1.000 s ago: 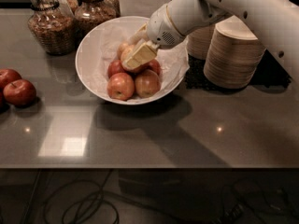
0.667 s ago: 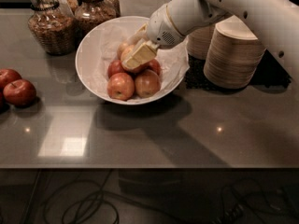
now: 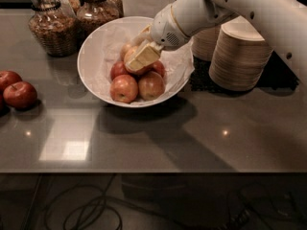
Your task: Pick apple from white bowl
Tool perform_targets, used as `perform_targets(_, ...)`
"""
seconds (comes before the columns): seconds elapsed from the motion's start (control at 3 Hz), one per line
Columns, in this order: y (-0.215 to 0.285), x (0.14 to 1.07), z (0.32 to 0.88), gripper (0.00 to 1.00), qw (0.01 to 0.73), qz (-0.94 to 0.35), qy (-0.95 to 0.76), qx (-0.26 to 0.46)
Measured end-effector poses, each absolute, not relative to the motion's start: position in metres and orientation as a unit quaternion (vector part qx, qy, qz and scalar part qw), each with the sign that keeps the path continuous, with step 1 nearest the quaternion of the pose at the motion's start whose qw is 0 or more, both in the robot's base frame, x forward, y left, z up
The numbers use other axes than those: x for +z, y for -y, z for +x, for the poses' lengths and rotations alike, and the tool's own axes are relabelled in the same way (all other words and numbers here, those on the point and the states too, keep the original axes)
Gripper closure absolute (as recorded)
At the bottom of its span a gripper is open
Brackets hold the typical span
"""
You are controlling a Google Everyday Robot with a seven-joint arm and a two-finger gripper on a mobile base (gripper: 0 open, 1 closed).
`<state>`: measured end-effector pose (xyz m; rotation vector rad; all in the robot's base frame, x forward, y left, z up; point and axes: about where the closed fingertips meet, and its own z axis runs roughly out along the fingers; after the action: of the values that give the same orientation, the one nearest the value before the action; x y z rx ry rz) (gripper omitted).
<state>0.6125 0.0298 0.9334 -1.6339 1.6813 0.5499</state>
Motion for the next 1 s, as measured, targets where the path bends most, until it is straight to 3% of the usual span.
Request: perform_targets(1.0, -0.07, 1.054, 0.61, 1.0, 0.442, -0.665, -0.563, 0.214)
